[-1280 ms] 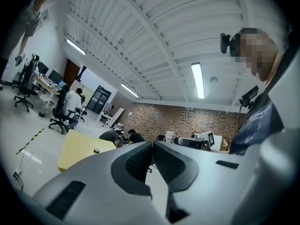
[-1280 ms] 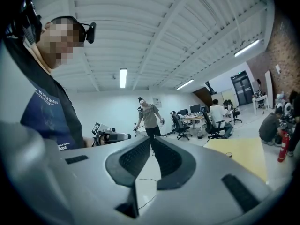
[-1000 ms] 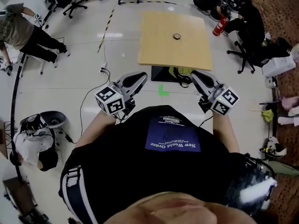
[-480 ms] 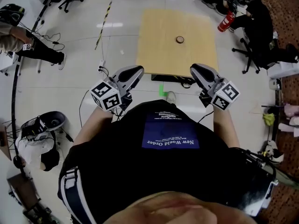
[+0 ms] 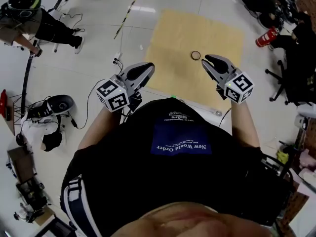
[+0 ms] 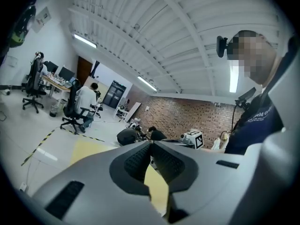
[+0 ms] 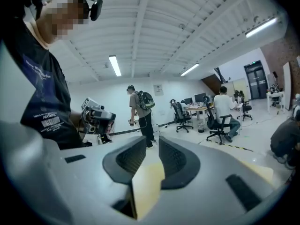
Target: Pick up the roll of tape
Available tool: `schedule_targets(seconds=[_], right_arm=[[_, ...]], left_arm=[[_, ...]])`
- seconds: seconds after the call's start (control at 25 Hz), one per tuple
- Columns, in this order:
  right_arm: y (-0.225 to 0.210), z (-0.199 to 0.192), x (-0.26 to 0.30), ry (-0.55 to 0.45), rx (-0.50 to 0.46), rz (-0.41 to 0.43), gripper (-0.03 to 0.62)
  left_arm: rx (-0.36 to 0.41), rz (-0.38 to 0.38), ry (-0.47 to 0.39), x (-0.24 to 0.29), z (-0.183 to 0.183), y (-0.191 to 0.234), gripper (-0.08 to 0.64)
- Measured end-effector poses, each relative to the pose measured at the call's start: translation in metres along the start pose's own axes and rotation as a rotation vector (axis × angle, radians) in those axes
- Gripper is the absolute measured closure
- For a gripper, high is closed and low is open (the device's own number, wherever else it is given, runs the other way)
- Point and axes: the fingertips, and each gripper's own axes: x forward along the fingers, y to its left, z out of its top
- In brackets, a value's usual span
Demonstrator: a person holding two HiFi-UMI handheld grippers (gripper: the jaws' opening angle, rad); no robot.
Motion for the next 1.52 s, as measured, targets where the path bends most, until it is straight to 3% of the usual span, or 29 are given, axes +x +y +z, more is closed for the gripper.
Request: schedule_targets(seconds=[0.24,0.48,0.72,1.12,1.28,1.32,1.4,1.52], right_arm=[[-0.060,-0.058,0.054,0.195,-0.051,0.044,0.490],[-0.102,-0.160,0.100,0.458,-0.030,-0.017,0.417],[-0.117,-0.242,0.115,0.663,-0.023,-0.076,0.410],[-0.136,-0.293,0.136,0.803,-0.001,-0.138,0.411],[-0.139,-0.302,0.135,0.812,0.028,-0.149,0.413],[-0.141,-0.302,0.134,0.805,0.039,-0.156,0.431],[-0.144,-0.301,0.133,0.791,0.067,-0.165,0.529],[-0.143,-0.301,0.133,0.799,0.077,-0.164,0.552]], left_arm=[[-0.044,0.019,0.073,0.035,-0.017,0.033,0.554],[-0.070,-0.032,0.132,0.052,-0.031,0.073,0.552],[-0.122,-0.085,0.202,0.057,-0.053,0.100,0.552],[-0.172,-0.105,0.241,0.056,-0.072,0.121,0.552],[-0.173,-0.106,0.241,0.053,-0.078,0.120,0.552],[-0.180,-0.099,0.241,0.052,-0.078,0.119,0.552],[-0.183,-0.092,0.236,0.049,-0.078,0.119,0.552],[-0.170,-0.090,0.228,0.044,-0.075,0.120,0.552]])
